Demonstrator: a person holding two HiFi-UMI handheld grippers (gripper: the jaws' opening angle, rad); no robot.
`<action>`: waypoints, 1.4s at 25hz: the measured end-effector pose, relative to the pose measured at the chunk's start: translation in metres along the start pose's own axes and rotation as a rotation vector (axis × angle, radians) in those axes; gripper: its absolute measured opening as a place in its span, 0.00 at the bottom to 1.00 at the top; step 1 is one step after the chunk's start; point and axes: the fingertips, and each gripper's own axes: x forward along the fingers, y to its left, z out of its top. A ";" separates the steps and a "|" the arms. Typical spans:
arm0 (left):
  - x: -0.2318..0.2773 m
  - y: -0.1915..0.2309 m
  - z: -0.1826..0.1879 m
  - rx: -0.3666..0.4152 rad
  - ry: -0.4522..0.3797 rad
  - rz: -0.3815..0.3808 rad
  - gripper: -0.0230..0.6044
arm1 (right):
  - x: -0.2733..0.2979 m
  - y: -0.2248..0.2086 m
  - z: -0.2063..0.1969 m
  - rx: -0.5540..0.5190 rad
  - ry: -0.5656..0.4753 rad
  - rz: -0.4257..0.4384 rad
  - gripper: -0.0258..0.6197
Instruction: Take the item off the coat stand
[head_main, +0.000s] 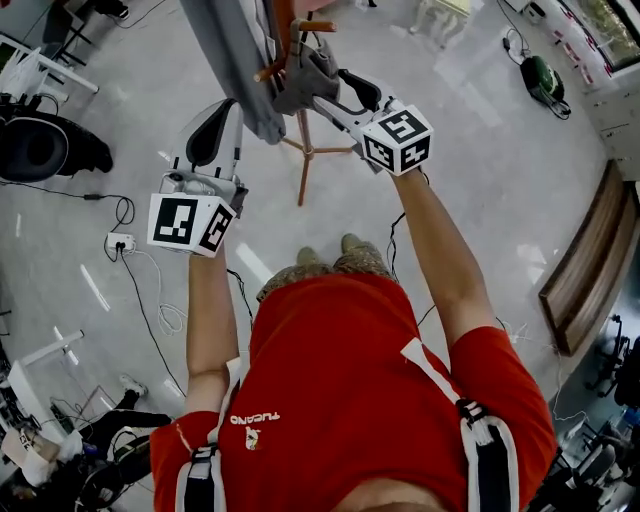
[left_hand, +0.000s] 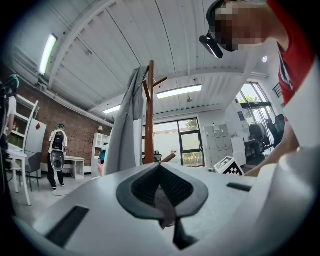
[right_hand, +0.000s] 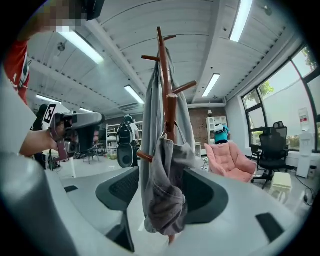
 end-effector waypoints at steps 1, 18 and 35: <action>0.003 0.002 -0.001 0.002 0.003 0.012 0.05 | 0.007 -0.004 -0.004 0.003 0.010 0.014 0.47; 0.007 -0.011 -0.005 0.005 0.043 0.142 0.05 | 0.023 0.005 0.017 -0.234 -0.042 0.097 0.10; 0.013 -0.043 0.003 -0.019 0.003 0.046 0.05 | -0.087 0.043 0.074 -0.286 -0.129 0.061 0.10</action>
